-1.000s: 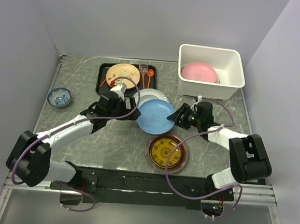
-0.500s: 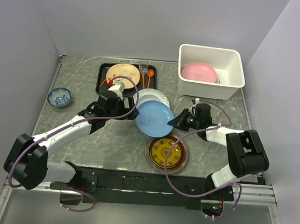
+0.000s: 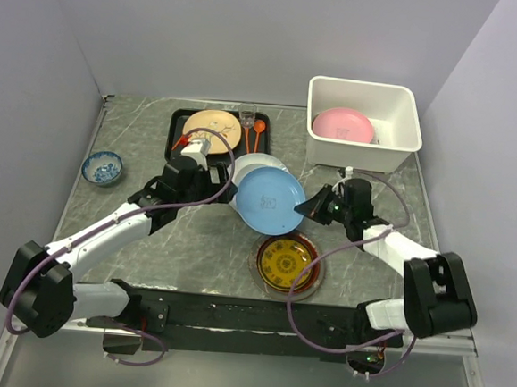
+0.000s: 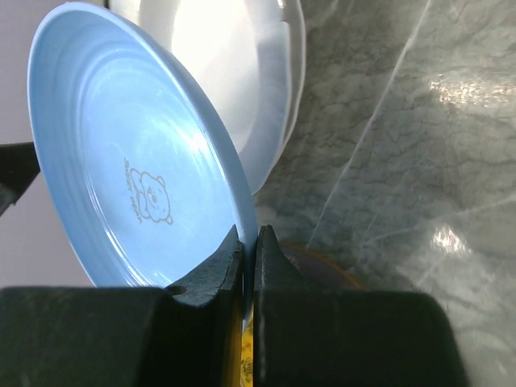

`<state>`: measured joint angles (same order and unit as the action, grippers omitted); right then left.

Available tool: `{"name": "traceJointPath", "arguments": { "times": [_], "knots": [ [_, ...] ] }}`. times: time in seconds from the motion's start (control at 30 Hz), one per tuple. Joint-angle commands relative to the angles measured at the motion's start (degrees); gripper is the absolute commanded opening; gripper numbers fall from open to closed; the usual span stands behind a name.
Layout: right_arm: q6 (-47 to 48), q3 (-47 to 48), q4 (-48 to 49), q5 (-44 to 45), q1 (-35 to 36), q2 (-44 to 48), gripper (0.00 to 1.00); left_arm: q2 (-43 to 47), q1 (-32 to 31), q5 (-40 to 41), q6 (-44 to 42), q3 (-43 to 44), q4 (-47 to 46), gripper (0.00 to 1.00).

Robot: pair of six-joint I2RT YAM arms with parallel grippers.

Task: Place the plates into the plastic bin on the countertop
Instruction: Pick up the plate at the center of the board, then place the plate in the plastic bin.

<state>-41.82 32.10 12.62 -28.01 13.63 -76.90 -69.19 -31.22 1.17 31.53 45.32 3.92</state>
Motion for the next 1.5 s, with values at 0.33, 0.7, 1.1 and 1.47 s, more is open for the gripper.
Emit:
{"name": "traceJointPath", "arguments": {
  "times": [0.33,0.7,1.1,1.47],
  "knots": [
    [4.64,-2.39,-16.39,13.69,-1.15,24.25,0.00,-2.53,-0.33,-5.74,1.16,0.03,-7.53,0.99],
    [5.35,1.47,-16.93,11.40,-2.20,22.68,0.00,0.54,-0.33,-4.86,1.61,-2.69,-7.27,0.99],
    [5.70,5.52,-13.07,7.01,-6.42,15.21,0.00,4.06,-0.42,-1.43,0.99,-4.19,-4.01,0.99],
    [6.05,11.84,-12.80,4.55,-10.02,9.93,0.00,2.83,-0.42,-2.66,1.52,-4.01,-4.36,0.99]
  ]
}}
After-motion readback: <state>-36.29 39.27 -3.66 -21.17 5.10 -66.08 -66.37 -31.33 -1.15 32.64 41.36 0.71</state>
